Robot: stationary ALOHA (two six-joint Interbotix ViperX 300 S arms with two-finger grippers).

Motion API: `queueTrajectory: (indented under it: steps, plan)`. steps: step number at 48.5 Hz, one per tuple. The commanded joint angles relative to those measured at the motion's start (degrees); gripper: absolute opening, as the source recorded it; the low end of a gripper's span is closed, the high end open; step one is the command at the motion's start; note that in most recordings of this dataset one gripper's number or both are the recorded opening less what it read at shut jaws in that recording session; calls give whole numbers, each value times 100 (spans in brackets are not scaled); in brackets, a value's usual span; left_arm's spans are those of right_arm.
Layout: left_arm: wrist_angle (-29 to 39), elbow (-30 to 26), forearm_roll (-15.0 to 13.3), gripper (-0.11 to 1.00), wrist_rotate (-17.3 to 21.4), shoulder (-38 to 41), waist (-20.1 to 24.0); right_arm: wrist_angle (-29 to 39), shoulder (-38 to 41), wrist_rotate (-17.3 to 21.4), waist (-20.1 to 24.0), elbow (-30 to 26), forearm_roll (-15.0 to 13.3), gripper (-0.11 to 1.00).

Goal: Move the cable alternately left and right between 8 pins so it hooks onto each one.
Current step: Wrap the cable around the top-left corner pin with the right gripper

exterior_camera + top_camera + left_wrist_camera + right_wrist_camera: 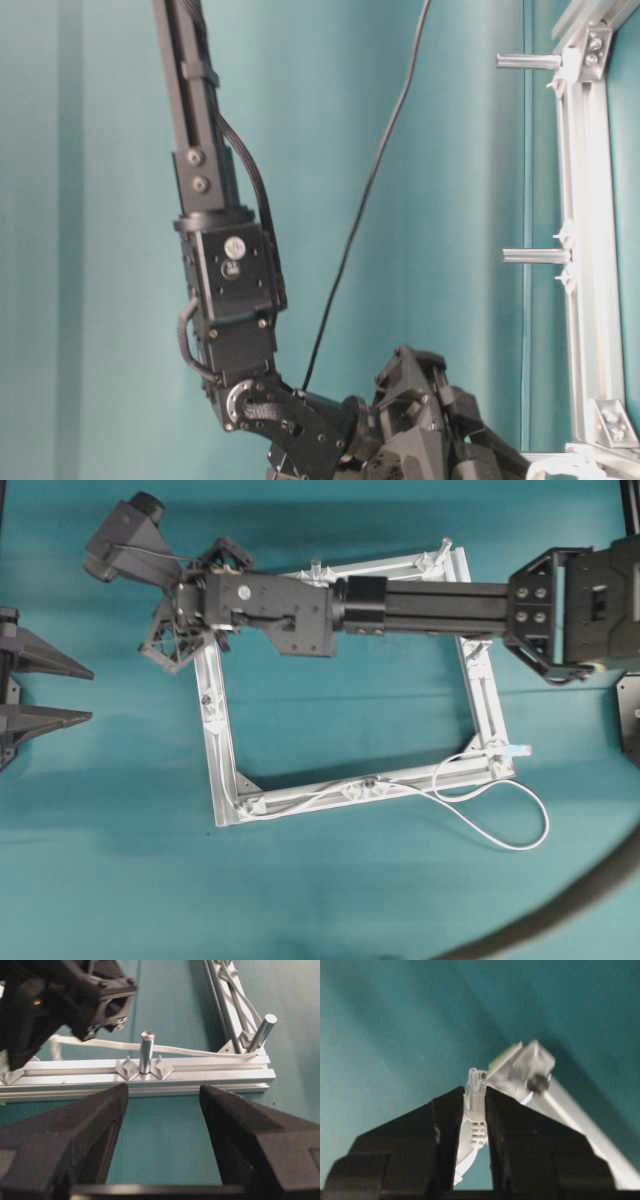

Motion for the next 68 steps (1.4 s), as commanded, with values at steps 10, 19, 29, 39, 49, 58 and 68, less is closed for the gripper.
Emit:
queueTrajectory:
  steps: [10,19,29,39,49,58,68]
  plan:
    - [-35,-62,26,63,35,35,-9,-158,158,-747,-132,-703,35,16]
    - [-35,-62,18,63,35,35,-9,-562,325,-1301,-185,-835,18,16]
    - [-35,-53,18,63,35,35,-9,-712,387,-1424,-299,-835,-272,16]
    - [-35,-62,18,63,35,35,-9,-668,387,-1213,-404,-888,-861,16]
    - [-35,-62,18,63,35,35,-9,-562,387,-325,-431,-888,-1239,16]
    - [-35,-62,18,63,35,35,-9,-220,387,396,-431,-888,-1687,16]
    - [-35,-53,18,63,35,35,-9,281,334,800,-396,-888,-1969,16]
